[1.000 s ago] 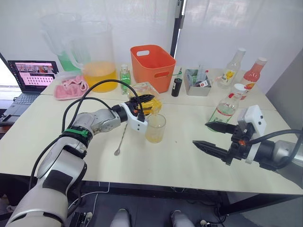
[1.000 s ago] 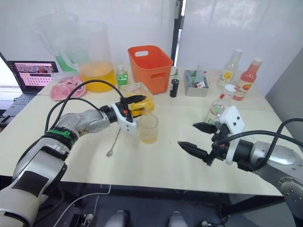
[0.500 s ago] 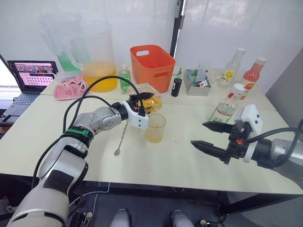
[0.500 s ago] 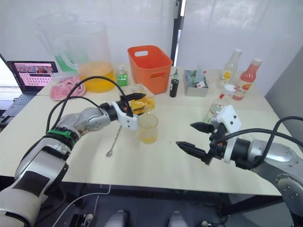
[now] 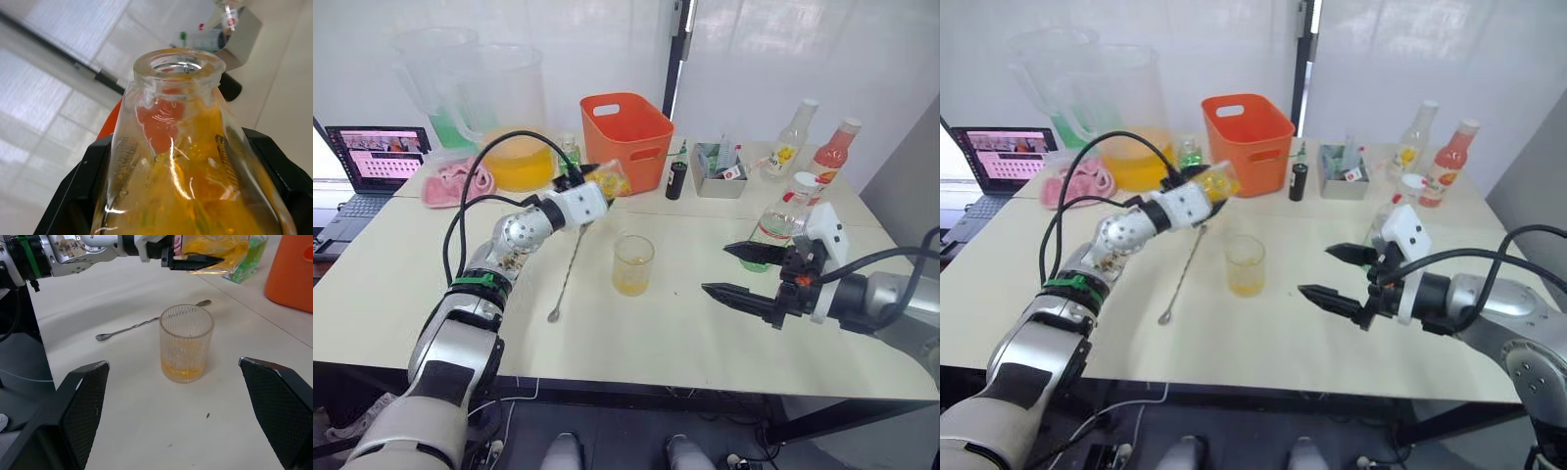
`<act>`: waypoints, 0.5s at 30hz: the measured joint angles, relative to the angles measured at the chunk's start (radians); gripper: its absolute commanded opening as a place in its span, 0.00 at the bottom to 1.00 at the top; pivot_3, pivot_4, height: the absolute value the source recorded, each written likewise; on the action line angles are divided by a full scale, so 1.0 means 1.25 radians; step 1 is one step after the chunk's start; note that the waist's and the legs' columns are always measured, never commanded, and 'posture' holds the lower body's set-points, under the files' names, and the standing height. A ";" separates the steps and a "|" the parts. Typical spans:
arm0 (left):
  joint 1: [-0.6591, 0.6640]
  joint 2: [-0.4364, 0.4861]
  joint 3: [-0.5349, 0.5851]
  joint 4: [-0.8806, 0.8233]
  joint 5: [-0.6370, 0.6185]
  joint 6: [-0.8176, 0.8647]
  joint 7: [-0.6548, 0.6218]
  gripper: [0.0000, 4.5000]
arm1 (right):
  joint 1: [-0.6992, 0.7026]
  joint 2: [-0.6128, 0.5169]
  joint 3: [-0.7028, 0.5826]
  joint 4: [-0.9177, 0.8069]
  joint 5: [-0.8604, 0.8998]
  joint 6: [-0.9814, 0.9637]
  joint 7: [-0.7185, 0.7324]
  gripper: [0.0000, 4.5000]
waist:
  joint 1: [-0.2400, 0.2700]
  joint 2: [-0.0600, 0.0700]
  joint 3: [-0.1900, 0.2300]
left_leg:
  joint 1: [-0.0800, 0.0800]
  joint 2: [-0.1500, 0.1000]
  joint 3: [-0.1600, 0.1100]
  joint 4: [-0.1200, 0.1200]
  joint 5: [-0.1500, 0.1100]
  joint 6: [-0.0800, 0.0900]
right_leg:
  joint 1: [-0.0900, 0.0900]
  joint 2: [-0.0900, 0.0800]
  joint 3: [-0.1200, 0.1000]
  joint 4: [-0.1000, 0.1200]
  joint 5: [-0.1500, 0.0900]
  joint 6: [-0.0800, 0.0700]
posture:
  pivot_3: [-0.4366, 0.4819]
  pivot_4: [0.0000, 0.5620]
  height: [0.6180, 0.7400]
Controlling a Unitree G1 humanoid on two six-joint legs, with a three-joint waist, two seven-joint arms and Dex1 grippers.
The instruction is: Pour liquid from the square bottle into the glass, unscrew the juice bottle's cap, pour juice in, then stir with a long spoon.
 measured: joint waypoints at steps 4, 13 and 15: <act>0.019 -0.003 0.082 -0.119 -0.097 0.180 -0.020 0.63 | -0.033 0.004 0.019 0.025 -0.005 0.000 0.024 1.00 | 0.001 0.000 0.000 | 0.000 0.000 0.000 0.000 0.000 0.000 | 0.000 0.000 0.000 0.000 0.000 -0.001 | 0.48 0.27 0.92; 0.040 0.002 0.288 -0.181 -0.250 0.567 0.086 0.63 | -0.145 0.028 0.088 0.087 -0.039 -0.002 0.082 1.00 | -0.015 0.000 0.000 | 0.001 0.000 -0.002 0.000 0.000 0.000 | 0.001 0.001 -0.001 0.001 0.000 0.000 | 0.48 0.27 0.92; 0.045 0.002 0.310 -0.171 -0.262 0.599 0.108 0.63 | -0.154 0.030 0.095 0.092 -0.044 -0.002 0.089 1.00 | -0.013 0.000 0.000 | 0.000 0.000 -0.003 0.000 0.000 0.000 | 0.001 0.001 -0.002 0.001 0.000 0.000 | 0.48 0.27 0.92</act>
